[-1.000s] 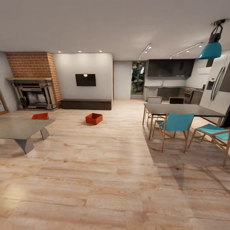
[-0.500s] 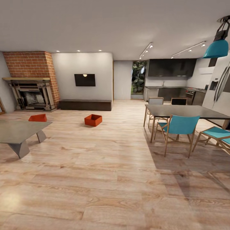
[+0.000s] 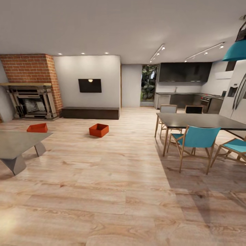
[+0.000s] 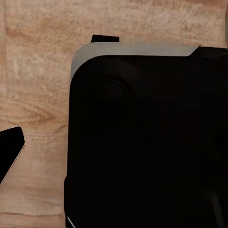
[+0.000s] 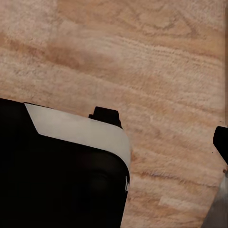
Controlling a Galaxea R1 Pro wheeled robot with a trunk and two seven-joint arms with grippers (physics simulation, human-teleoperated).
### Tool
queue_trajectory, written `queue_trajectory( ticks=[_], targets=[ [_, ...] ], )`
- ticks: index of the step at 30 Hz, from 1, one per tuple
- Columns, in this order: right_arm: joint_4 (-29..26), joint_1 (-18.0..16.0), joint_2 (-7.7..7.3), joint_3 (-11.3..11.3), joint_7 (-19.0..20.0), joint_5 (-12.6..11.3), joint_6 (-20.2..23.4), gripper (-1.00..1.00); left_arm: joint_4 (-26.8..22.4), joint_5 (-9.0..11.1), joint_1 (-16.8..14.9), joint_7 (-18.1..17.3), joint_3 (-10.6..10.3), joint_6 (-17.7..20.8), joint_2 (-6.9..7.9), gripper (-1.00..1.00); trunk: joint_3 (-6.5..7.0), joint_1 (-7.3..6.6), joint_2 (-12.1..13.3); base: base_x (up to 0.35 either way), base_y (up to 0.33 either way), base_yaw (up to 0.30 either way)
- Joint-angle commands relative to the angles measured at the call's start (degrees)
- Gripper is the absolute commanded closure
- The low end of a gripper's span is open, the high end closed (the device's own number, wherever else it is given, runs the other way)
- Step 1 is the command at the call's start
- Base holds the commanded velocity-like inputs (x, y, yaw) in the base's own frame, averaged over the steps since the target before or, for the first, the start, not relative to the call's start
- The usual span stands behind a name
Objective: Move the two storage containers from the living room to the garage. In the garage, place one container on the floor and stack the other container on top of it (either order is fine).
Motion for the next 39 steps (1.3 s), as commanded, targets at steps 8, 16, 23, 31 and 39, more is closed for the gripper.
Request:
queue_trajectory(
  ticks=[8, 16, 23, 31, 39],
  targets=[
    [-0.1, 0.0, 0.00, 0.5, -0.2, -0.5, -0.1, -1.00, 0.0, 0.3, 0.0, 0.0, 0.1, -0.1, 0.07, -1.00, -0.06, 0.03, 0.0, 0.323, 0.000, 0.000],
    [-0.1, 0.0, -0.02, 0.5, -0.2, -0.5, -0.1, -1.00, 0.0, 0.3, 0.0, 0.0, 0.1, -0.1, 0.04, -1.00, -0.06, 0.03, 0.0, 0.323, 0.000, 0.000],
    [-0.1, 0.0, -0.02, 0.5, -0.2, -0.5, -0.1, -1.00, 0.1, 0.3, 0.0, 0.0, 0.1, -0.1, 0.04, -1.00, -0.06, 0.03, 0.0, 0.323, 0.000, 0.000],
    [-0.1, 0.0, -0.02, 0.5, -0.2, -0.5, -0.1, -1.00, 0.1, 0.3, 0.0, 0.0, 0.1, -0.1, 0.07, -1.00, -0.06, 0.03, 0.0, 0.323, 0.000, 0.000],
    [-0.1, 0.0, 0.05, 0.5, -0.2, -0.5, -0.1, -1.00, 0.0, 0.3, 0.0, 0.0, 0.1, -0.1, 0.03, -1.00, -0.06, 0.03, 0.0, 0.323, 0.000, 0.000]
  ],
)
